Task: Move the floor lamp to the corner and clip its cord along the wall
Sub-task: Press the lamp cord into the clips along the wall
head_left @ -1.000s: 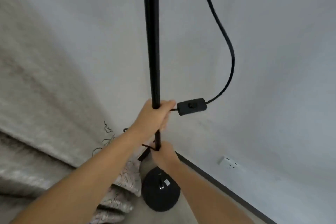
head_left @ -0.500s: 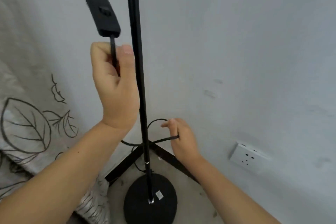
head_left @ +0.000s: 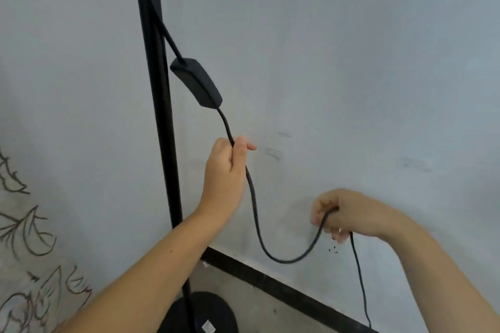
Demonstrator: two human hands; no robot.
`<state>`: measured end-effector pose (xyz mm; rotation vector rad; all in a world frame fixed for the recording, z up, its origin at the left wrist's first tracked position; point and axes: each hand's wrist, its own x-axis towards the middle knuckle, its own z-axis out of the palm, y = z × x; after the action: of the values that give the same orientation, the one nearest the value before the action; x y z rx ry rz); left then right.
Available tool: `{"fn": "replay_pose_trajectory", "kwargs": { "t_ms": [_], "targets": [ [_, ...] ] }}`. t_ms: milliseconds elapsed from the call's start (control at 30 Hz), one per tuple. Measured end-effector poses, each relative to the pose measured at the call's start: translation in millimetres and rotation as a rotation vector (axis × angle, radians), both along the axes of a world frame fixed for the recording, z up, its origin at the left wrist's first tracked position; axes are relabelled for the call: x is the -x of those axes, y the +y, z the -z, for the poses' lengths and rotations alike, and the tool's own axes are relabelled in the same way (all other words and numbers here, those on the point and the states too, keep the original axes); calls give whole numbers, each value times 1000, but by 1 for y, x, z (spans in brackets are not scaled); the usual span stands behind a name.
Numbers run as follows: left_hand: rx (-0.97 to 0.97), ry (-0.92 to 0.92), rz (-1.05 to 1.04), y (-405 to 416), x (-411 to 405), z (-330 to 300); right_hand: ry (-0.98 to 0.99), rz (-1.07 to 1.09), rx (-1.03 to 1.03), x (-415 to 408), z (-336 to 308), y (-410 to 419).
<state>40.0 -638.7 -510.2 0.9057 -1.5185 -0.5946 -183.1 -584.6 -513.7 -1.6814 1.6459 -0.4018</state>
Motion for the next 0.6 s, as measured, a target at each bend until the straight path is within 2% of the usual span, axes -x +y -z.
{"fn": "replay_pose_trajectory", "kwargs": {
  "t_ms": [67, 100, 133, 200, 300, 367, 467, 600],
  "targets": [
    [-209, -39, 33, -17, 3, 10, 165, -160, -306, -5, 7, 7],
    [-322, -46, 71, -24, 5, 16, 158, -205, -413, -10, 12, 8],
    [-412, -24, 118, -28, 8, 21, 98, -225, -474, -12, 16, 8],
    [-508, 120, 206, -33, 17, 25, -123, -177, -457, -17, 20, 2],
    [-554, 363, 287, -41, 27, 23, -344, -25, -176, -26, 18, -10],
    [-557, 430, 298, -47, 29, 23, -343, 148, 77, -33, 11, -23],
    [-538, 415, 312, -55, 30, 28, -123, 313, 392, -41, -6, -43],
    [-497, 319, 297, -65, 33, 37, 234, 313, 544, -56, -20, -63]
  ]
}}
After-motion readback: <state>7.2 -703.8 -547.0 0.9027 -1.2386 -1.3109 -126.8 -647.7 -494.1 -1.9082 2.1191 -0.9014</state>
